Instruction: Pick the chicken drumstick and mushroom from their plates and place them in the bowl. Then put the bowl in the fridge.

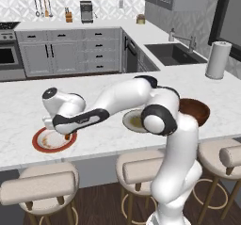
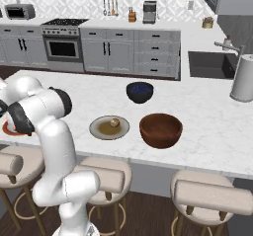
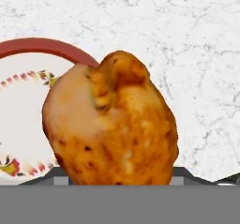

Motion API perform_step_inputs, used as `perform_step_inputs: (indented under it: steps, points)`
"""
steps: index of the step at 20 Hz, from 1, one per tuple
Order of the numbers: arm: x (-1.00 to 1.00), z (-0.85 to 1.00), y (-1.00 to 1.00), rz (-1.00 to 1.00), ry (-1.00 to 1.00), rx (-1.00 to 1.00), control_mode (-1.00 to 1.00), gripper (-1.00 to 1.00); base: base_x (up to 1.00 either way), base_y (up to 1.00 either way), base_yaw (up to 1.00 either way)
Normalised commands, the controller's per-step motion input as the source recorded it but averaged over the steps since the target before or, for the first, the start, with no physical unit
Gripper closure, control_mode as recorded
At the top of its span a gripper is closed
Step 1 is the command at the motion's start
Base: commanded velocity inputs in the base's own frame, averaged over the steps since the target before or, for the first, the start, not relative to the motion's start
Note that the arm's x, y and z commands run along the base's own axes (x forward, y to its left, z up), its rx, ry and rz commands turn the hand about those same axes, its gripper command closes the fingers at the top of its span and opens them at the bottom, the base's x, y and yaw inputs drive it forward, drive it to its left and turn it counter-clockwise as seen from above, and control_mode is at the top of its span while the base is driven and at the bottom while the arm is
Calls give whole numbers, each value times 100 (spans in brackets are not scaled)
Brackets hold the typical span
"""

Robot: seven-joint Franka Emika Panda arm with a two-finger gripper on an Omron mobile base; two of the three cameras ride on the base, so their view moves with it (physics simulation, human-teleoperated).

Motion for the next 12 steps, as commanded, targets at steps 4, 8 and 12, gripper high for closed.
perform_step_inputs:
  steps: [4, 8, 12]
  points:
    - [-43, 68, -100, 0, 0, 4, -100, 100, 0, 0, 0]
    - [-6, 70, -100, -2, 8, 3, -100, 100, 0, 0, 0]
    - [-5, 73, -100, -2, 14, 5, -100, 100, 0, 0, 0]
